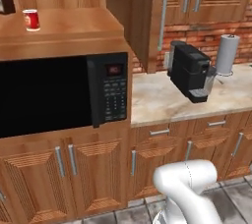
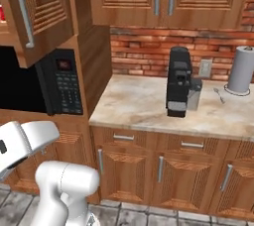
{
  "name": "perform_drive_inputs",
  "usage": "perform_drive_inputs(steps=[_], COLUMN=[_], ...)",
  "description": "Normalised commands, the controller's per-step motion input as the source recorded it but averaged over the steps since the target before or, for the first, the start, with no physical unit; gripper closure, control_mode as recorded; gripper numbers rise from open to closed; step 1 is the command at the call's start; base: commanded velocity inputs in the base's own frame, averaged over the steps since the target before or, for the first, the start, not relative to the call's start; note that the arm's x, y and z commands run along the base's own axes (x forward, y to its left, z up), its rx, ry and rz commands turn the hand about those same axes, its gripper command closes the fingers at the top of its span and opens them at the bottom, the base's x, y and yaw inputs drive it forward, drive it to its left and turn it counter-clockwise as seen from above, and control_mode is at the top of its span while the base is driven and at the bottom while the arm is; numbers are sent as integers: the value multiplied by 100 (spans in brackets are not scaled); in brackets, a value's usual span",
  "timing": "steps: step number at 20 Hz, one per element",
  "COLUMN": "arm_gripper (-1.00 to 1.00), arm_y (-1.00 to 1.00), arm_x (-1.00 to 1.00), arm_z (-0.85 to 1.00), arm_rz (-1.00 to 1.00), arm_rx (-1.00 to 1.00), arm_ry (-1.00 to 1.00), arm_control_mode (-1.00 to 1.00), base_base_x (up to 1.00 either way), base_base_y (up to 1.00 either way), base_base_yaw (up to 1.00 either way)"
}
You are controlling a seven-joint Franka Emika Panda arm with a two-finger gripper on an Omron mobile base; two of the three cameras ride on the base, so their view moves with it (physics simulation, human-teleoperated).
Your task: Pick the canned food and honey bottle from the counter and place them in the cabinets closest to them.
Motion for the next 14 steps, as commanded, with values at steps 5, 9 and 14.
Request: perform_drive_inputs(steps=[5, 9, 14], arm_gripper=[-100, -100, -100], arm_y=[0, 0, 0], arm_x=[0, 0, 0], arm_z=[0, 0, 0], arm_rz=[0, 0, 0], arm_rx=[0, 0, 0], arm_ry=[0, 0, 0], arm_control_mode=[100, 100, 100], base_base_x=[2, 3, 5], base_base_y=[-67, -69, -69], base_base_yaw=[0, 0, 0])
